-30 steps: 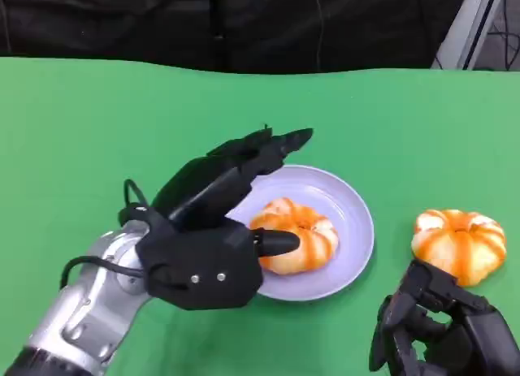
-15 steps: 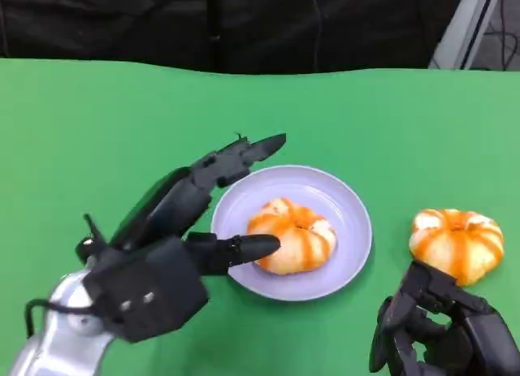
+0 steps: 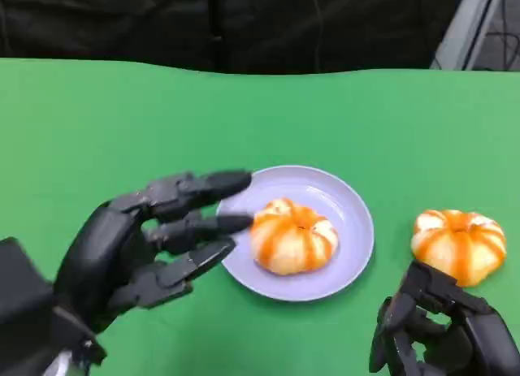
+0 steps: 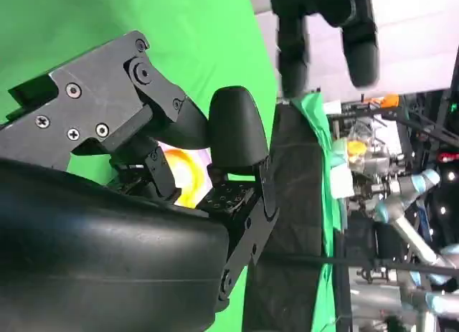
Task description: Grasp the bread from the table and place it into the plate.
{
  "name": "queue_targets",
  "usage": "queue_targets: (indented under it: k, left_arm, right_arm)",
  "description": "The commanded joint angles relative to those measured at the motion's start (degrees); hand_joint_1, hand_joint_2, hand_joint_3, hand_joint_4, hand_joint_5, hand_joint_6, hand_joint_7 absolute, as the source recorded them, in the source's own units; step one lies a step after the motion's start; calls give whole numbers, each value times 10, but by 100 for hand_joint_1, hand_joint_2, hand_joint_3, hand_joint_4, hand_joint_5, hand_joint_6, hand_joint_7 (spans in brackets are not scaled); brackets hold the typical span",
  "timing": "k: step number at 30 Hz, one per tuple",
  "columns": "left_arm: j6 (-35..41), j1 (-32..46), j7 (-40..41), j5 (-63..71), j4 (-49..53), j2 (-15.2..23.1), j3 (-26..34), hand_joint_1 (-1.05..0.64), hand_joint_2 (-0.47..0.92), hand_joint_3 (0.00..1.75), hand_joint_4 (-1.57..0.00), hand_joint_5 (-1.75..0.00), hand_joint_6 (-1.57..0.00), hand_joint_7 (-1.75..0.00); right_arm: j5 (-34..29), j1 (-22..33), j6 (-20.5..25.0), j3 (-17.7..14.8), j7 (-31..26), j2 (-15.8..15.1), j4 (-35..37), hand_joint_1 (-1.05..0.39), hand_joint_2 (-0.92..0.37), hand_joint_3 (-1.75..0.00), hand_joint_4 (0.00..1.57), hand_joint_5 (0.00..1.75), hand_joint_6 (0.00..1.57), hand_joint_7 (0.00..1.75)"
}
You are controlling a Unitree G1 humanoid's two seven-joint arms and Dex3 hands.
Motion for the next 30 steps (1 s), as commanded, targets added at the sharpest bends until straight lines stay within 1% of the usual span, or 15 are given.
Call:
queue_targets:
  k: [1, 2, 3, 5, 8, 17, 18, 19, 20, 21, 23, 26, 30]
  left_arm:
    - [74, 110, -51, -177, -43, 26, 96, -8, 67, 101, -90, -146, -88, -127]
    - [88, 134, -64, -212, -41, 32, 116, -8, 64, 109, -86, -160, -80, -148]
    - [96, 145, -75, -229, -34, 36, 126, -7, 62, 113, -84, -167, -75, -161]
    - [104, 158, -92, -253, -21, 40, 139, -8, 61, 115, -83, -173, -71, -172]
    - [110, 161, -99, -263, -19, 42, 145, -8, 62, 114, -83, -174, -70, -174]
    - [114, 160, -103, -263, -19, 40, 148, -8, 63, 112, -83, -175, -70, -175]
    - [115, 162, -134, -275, 24, 43, 156, -10, 63, 109, -83, -175, -71, -174]
    - [115, 162, -157, -282, 57, 45, 162, -14, 66, 101, -84, -175, -73, -173]
    - [113, 161, -173, -283, 80, 46, 167, -17, 68, 96, -84, -175, -74, -173]
    - [112, 160, -182, -283, 92, 47, 170, -17, 68, 95, -85, -175, -74, -174]
    - [112, 157, -178, -278, 92, 45, 171, -16, 68, 96, -85, -175, -74, -174]
    - [114, 154, -174, -274, 90, 42, 169, -15, 65, 102, -86, -175, -73, -175]
    - [112, 150, -173, -268, 92, 38, 165, -15, 63, 102, -86, -175, -72, -175]
  right_arm:
    - [1, -3, -4, -8, -2, -4, 2, -13, -53, -128, 85, 175, 69, 168]
    - [2, -4, -3, -10, -1, -5, 4, -13, -53, -128, 86, 175, 70, 168]
    - [2, -5, -4, -12, 0, -6, 6, -12, -53, -128, 86, 175, 70, 168]
    - [2, -6, -5, -14, 2, -6, 8, -12, -53, -128, 86, 175, 70, 168]
    - [2, -6, -5, -15, 3, -5, 9, -11, -53, -128, 86, 175, 70, 167]
    - [2, -6, -5, -17, 5, -4, 9, -11, -53, -129, 86, 175, 71, 167]
    - [3, -3, -6, -17, 7, -6, 7, -11, -53, -129, 86, 175, 70, 167]
    - [3, 1, -6, -17, 8, -6, 5, -12, -53, -128, 85, 175, 70, 167]
    - [5, 3, -5, -16, 9, -7, 3, -13, -53, -127, 85, 175, 71, 167]
    - [5, 5, -4, -16, 10, -7, 1, -13, -53, -126, 84, 175, 71, 167]
    - [6, 6, -5, -17, 11, -8, 0, -13, -54, -126, 84, 175, 70, 167]
    - [7, 8, -5, -18, 14, -8, -1, -13, -54, -125, 84, 175, 70, 167]
    - [9, 10, -5, -19, 17, -8, -1, -13, -55, -124, 84, 175, 70, 167]
